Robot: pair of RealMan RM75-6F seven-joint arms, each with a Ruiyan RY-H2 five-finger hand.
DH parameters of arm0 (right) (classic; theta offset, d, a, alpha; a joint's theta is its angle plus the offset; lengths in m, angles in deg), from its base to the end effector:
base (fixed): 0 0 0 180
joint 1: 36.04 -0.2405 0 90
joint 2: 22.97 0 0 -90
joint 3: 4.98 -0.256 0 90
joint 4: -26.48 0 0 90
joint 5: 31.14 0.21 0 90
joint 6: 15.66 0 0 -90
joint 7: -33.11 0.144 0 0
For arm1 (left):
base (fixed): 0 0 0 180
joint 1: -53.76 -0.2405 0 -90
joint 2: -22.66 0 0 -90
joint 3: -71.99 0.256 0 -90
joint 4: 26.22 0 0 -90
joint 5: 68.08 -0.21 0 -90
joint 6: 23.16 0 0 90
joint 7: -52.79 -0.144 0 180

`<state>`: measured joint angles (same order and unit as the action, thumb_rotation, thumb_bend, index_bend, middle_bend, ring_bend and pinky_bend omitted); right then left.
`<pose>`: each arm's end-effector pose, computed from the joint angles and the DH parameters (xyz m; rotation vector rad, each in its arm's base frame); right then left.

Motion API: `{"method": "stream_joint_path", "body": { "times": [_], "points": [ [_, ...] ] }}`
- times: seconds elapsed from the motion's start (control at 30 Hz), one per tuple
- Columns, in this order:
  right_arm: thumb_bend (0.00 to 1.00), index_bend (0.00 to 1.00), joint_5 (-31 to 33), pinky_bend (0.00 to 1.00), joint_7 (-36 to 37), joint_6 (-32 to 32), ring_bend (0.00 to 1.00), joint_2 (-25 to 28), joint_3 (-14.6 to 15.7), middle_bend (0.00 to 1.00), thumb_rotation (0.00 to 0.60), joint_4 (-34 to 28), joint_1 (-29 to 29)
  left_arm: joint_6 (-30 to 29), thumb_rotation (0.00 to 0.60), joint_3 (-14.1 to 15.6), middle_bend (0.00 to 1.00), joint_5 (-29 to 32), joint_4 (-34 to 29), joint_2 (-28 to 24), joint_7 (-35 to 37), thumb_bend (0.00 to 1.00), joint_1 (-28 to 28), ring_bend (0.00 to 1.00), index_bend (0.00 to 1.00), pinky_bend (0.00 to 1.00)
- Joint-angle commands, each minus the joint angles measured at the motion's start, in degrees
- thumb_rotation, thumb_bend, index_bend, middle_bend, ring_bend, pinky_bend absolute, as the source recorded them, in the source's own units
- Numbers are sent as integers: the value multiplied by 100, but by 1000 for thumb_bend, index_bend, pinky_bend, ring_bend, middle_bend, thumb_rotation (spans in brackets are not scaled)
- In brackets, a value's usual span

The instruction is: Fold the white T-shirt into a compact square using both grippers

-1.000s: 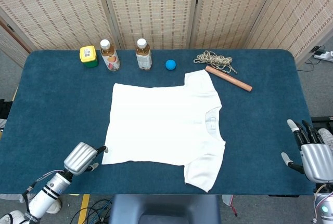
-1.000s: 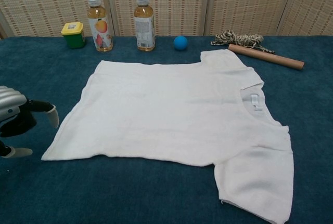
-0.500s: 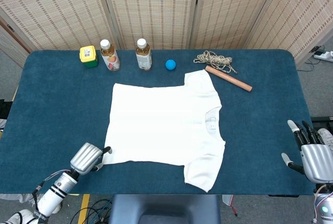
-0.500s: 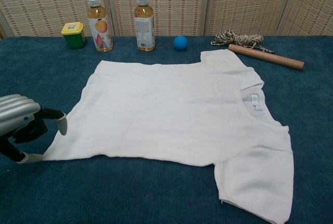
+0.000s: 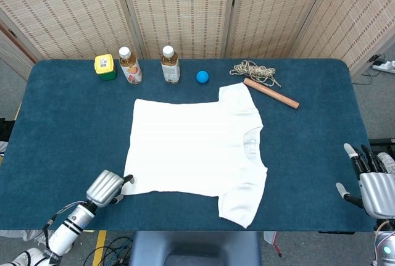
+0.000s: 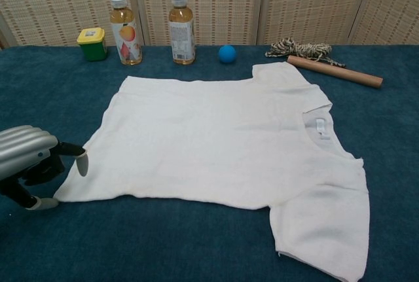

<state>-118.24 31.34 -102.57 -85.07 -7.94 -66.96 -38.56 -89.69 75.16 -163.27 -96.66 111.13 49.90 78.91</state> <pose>-0.3123 -0.1686 0.1719 1.3755 -0.8587 0.8735 -0.2590 0.2511 -0.0133 -2.0171 -0.7943 -0.8975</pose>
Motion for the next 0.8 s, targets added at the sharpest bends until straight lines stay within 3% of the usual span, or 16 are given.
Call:
{"method": "stream_joint_path", "body": {
  "times": [0.03,0.5,0.8],
  "points": [
    [272,9,1,148,-1,-7,76,3,-2,116,600,0,6,28,600,-24,925,54,61,59,15,217,25,832,453,1000],
    [271,9,22,148,-9,-25,77,1,-12,116,600,-10,32,-124,600,-49,933,73,363,321,327,222,82,839,502,1000],
    [272,9,33,149,1,2,76,-20,-17,116,600,16,25,-50,600,10,934,101,402,322,420,398,133,839,519,1000]
  ]
}}
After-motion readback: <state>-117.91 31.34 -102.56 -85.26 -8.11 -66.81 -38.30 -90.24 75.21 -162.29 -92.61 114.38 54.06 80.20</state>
